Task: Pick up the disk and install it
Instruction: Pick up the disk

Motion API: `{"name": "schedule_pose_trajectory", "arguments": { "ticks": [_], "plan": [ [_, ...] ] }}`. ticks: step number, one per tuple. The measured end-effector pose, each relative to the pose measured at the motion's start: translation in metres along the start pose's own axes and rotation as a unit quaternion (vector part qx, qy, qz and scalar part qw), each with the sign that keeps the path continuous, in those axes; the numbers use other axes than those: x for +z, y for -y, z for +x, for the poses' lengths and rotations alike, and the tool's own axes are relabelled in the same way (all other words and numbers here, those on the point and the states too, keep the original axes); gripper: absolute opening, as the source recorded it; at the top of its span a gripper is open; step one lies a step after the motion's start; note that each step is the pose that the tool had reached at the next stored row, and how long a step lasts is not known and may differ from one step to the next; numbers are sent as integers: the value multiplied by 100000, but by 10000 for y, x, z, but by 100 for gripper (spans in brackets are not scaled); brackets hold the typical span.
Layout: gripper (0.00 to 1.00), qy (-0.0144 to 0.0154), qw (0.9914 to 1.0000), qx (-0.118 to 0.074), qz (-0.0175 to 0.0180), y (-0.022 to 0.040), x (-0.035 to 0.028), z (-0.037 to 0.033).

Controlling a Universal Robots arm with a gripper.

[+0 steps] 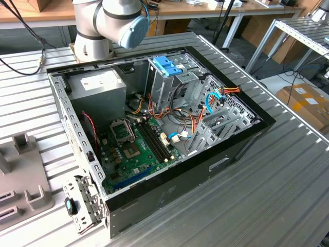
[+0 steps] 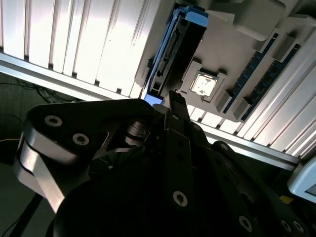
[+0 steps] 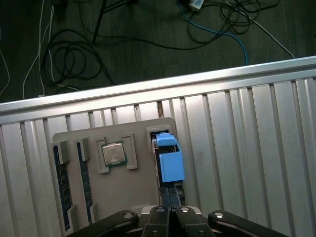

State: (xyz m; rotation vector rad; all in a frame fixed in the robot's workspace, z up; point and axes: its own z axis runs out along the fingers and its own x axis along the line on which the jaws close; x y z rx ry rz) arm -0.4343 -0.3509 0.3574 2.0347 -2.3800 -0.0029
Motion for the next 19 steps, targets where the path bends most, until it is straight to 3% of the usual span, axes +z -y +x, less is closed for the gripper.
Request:
{"name": "schedule_pose_trajectory", "arguments": {
  "ticks": [11,19],
  "plan": [
    [11,-3,100000,-8,-4,6,-1,-1],
    [11,-3,100000,-6,-3,65,-1,-10]
  ]
}}
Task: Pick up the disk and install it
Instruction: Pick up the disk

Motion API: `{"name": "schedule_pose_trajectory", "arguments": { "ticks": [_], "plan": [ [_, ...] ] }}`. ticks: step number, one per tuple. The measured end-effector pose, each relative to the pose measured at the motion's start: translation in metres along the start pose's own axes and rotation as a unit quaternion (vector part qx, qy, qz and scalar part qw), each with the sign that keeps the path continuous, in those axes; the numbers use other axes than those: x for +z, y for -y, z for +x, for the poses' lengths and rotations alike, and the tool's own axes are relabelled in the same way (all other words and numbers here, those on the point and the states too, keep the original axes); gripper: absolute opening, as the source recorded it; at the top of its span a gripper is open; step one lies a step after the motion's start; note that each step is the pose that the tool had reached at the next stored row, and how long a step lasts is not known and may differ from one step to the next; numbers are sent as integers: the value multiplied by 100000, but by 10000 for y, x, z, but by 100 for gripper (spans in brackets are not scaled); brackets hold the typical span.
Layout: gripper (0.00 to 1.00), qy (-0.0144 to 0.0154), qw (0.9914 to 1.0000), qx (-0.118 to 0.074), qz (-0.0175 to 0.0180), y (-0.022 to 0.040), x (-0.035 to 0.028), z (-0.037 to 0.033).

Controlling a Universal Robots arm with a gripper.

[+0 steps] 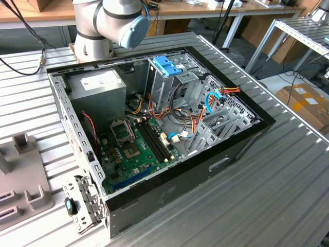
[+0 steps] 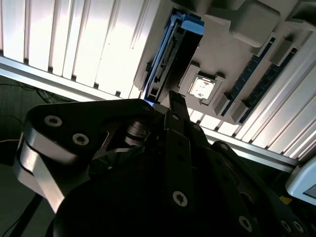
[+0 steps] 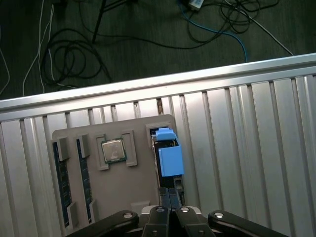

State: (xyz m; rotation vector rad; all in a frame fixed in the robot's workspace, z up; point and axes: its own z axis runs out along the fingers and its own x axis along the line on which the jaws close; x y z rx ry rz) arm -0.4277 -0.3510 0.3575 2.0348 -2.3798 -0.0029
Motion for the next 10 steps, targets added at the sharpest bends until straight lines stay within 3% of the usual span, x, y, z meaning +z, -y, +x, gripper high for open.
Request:
{"name": "schedule_pose_trajectory", "arguments": {
  "ticks": [5,10],
  "plan": [
    [11,1,100000,2,-1,49,0,-8],
    [11,-1,100000,0,-2,59,-1,-9]
  ]
}}
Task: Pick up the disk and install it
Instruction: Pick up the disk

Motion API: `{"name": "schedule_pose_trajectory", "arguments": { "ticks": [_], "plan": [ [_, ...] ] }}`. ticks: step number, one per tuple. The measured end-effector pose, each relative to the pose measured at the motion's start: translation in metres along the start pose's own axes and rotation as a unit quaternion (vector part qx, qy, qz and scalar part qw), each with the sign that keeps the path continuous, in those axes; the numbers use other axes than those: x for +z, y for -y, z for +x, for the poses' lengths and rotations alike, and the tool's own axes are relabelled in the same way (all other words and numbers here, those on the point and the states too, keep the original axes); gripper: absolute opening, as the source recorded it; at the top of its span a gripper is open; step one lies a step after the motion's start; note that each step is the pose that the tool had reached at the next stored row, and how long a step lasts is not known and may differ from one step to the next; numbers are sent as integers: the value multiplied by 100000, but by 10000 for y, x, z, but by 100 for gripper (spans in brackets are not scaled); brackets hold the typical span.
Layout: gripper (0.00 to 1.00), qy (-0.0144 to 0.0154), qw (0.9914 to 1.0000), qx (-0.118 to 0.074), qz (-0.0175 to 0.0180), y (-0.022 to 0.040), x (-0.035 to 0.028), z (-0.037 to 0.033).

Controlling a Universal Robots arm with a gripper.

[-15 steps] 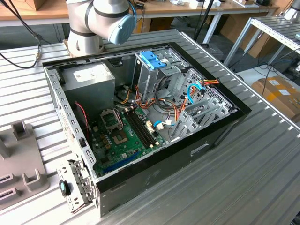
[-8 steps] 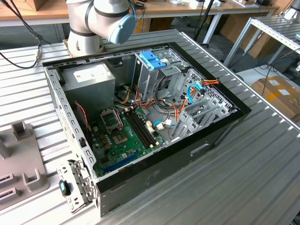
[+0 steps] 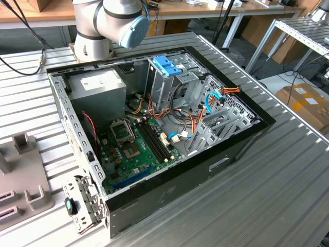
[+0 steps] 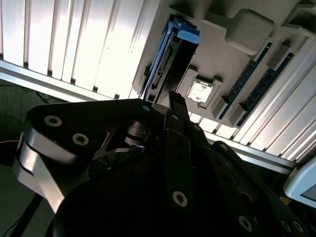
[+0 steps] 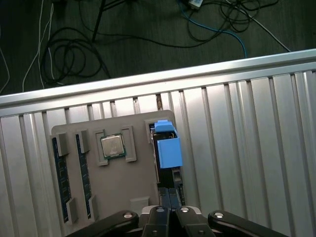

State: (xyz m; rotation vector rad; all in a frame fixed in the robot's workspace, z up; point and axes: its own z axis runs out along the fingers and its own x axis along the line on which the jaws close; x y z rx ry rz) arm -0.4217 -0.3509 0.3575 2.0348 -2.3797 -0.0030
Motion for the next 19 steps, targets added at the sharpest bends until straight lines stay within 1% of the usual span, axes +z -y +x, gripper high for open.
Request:
{"name": "schedule_pose_trajectory", "arguments": {
  "ticks": [11,14,16,19],
  "plan": [
    [11,0,100000,-96,18,0,-1,0],
    [11,131,99999,-436,276,-13,3,3],
    [11,163,99993,-1083,391,-16,6,3],
    [11,169,99978,-2044,443,-23,15,4]
  ]
}}
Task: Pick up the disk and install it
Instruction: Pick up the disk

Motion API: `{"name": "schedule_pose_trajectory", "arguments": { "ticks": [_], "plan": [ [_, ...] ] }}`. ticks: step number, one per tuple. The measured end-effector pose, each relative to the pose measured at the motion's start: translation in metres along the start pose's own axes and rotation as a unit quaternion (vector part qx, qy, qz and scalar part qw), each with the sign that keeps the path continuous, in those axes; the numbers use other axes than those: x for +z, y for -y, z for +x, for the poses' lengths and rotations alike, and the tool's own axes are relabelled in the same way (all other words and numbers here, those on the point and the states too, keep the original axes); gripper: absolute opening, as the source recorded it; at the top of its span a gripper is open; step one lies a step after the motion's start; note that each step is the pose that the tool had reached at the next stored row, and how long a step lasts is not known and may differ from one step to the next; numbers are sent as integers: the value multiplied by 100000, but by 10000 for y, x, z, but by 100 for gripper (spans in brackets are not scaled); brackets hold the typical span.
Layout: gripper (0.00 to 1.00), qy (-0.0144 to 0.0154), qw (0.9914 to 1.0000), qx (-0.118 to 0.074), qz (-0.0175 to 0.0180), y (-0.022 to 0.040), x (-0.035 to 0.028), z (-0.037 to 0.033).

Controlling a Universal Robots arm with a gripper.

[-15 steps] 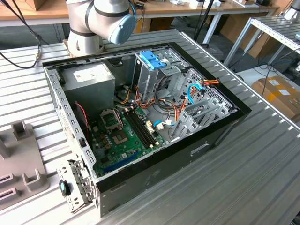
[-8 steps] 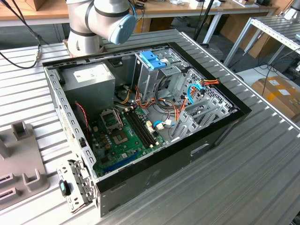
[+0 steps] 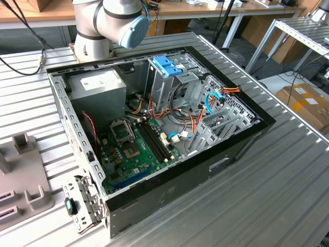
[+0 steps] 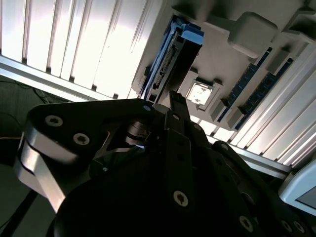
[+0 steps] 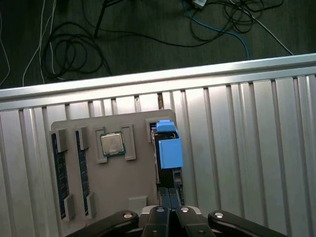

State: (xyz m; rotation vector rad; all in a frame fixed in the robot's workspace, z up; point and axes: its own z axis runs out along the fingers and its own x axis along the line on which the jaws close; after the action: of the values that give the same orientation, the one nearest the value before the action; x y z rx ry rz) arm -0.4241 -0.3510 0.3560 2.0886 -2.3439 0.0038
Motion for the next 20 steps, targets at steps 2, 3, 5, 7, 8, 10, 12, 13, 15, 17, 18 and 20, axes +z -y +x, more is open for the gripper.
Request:
{"name": "schedule_pose_trajectory", "arguments": {
  "ticks": [2,3,5,7,8,10,12,13,15,17,18,20],
  "plan": [
    [11,-3,99998,-649,-2,-16,5,2],
    [11,-2,99996,-843,2,-25,8,3],
    [11,-4,99995,-1029,-2,-33,8,4],
    [11,-2,99994,-1059,2,-34,8,4],
    [11,-3,99994,-1091,0,-34,8,4],
    [11,-1,99994,-1093,3,-34,9,4],
    [11,-3,99994,-1096,2,-34,8,4],
    [11,-2,99994,-1098,0,-34,8,4],
    [11,-2,99994,-1097,-1,-34,9,4],
    [11,3,99994,-1100,6,-34,19,4],
    [11,-3,99994,-1099,-2,-34,23,4],
    [11,-1,99994,-1106,10,-34,43,4]
  ]
}}
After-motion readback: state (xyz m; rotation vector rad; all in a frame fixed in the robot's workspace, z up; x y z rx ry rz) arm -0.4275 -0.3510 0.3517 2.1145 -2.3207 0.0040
